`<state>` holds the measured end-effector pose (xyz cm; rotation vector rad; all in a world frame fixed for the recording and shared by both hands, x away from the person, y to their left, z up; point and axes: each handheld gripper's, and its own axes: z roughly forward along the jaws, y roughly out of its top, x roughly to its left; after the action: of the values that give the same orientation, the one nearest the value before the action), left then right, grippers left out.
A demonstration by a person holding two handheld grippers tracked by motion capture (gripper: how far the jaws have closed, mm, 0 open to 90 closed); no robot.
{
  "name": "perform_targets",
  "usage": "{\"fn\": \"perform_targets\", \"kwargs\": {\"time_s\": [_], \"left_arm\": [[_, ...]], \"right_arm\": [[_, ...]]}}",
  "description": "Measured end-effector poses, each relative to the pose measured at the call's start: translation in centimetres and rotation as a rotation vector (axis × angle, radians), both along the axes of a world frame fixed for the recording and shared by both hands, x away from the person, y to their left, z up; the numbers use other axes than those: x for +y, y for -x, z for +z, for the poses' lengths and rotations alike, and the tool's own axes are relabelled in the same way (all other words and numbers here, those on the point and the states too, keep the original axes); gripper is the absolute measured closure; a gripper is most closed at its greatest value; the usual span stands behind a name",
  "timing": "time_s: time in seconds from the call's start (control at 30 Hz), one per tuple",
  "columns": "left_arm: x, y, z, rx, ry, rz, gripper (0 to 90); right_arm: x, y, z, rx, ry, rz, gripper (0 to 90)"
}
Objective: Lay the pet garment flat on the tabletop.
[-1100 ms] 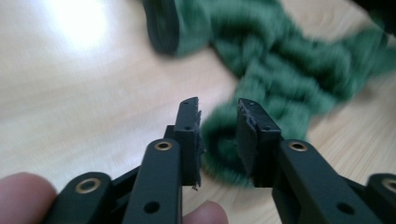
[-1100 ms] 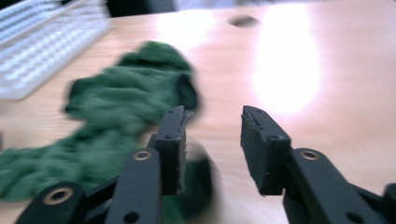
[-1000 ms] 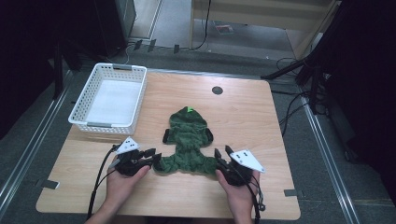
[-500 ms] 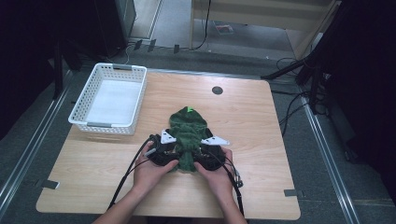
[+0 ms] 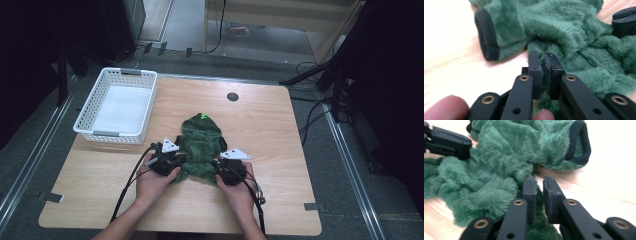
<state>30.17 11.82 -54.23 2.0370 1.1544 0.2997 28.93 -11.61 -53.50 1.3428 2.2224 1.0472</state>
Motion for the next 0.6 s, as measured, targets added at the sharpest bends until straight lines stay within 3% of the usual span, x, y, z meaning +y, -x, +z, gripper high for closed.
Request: {"fn": "perform_targets", "kwargs": {"time_s": [0.03, 0.07, 0.17, 0.23, 0.3, 0.37, 0.47, 0.53, 0.6], "left_arm": [[0.1, 0.0, 0.1, 0.0, 0.008, -0.005, 70.4], [0.2, 0.1, 0.2, -0.01, 0.017, -0.003, 70.4], [1.0, 0.2, 1.1, -0.049, 0.097, 0.017, 62.7], [1.1, 0.0, 1.6, -0.069, 0.14, 0.058, 61.8], [0.5, -0.6, 1.7, -0.061, 0.155, 0.074, 62.5], [-0.6, -1.2, 1.5, -0.064, 0.126, 0.061, 63.3], [-1.7, -1.7, 0.9, -0.059, 0.071, 0.056, 64.6], [-1.7, -2.0, 0.4, -0.038, 0.036, 0.075, 65.9], [-1.4, -2.3, 0.0, -0.015, 0.01, 0.088, 67.6]], "right_arm": [[-0.3, 0.0, 0.3, -0.002, -0.03, 0.005, 67.1], [-0.3, 0.0, 0.3, -0.002, -0.03, 0.005, 67.1], [-1.1, 0.2, 1.8, -0.04, -0.166, -0.005, 64.4], [-1.2, 0.1, 2.9, -0.07, -0.191, -0.016, 66.9], [-0.7, -0.5, 3.6, -0.081, -0.194, -0.013, 71.4], [0.2, -1.4, 3.7, -0.087, -0.171, -0.008, 73.4], [1.8, -2.9, 2.3, -0.037, -0.124, 0.006, 74.4], [2.3, -3.7, 1.0, -0.007, -0.076, 0.012, 74.8], [2.4, -4.2, 0.1, 0.018, -0.06, 0.001, 74.6]]}}
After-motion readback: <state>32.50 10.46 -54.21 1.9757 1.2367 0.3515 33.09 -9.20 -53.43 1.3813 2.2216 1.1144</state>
